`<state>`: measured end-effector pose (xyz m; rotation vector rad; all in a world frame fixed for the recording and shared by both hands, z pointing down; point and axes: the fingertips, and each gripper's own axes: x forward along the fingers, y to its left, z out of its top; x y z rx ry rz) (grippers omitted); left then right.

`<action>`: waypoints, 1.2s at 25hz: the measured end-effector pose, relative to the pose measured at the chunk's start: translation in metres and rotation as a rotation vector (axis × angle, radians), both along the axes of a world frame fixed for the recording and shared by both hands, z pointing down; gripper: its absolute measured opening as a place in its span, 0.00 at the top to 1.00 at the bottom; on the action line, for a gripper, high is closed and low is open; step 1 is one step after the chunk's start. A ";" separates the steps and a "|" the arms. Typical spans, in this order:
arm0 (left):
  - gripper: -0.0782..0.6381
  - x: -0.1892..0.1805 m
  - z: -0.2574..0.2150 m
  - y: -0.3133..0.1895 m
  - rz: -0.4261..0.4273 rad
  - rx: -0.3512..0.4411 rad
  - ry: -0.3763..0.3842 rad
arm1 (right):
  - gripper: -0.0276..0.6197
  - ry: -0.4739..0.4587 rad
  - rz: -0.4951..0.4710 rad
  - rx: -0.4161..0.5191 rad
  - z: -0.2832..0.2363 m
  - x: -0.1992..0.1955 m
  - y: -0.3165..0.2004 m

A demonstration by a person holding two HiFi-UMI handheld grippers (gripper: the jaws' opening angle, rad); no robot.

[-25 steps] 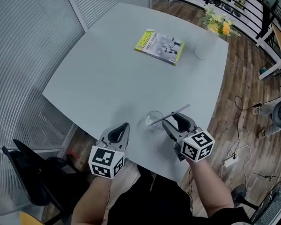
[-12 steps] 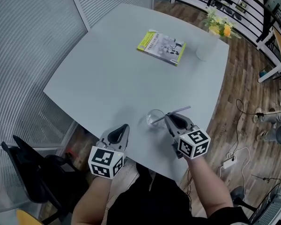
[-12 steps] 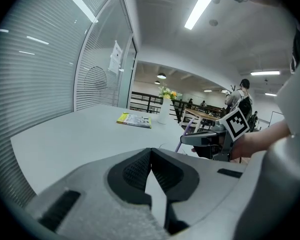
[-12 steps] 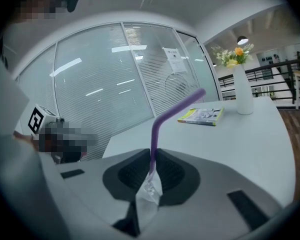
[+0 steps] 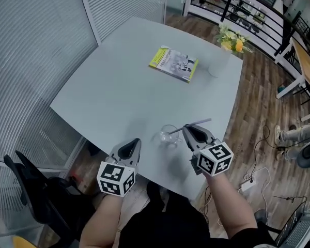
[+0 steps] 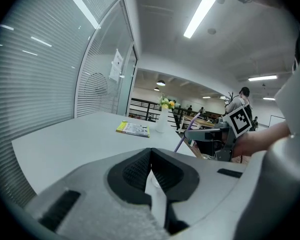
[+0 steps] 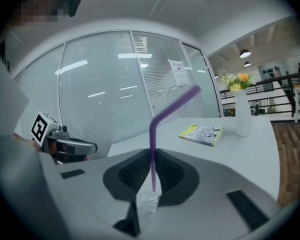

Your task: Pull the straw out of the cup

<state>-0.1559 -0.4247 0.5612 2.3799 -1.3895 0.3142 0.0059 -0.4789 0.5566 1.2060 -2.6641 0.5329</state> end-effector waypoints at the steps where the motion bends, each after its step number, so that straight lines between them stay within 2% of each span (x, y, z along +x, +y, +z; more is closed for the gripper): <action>1: 0.88 -0.002 -0.006 0.000 0.002 0.010 0.006 | 0.90 0.005 0.002 0.014 -0.010 0.000 0.001; 8: 0.88 -0.004 -0.050 0.004 0.038 0.085 0.039 | 0.90 0.056 0.019 0.103 -0.084 0.006 0.025; 13: 0.88 0.005 -0.076 0.000 0.044 0.127 0.047 | 0.90 0.033 0.047 0.132 -0.123 0.019 0.044; 16: 0.88 0.019 -0.090 0.002 0.061 0.148 0.038 | 0.90 0.004 0.057 0.140 -0.139 0.030 0.056; 21: 0.88 0.050 -0.111 0.003 0.091 0.190 0.014 | 0.90 0.022 0.053 0.201 -0.160 0.055 0.076; 30: 0.88 0.096 -0.145 0.014 0.075 0.246 0.008 | 0.91 -0.049 0.053 0.294 -0.210 0.113 0.106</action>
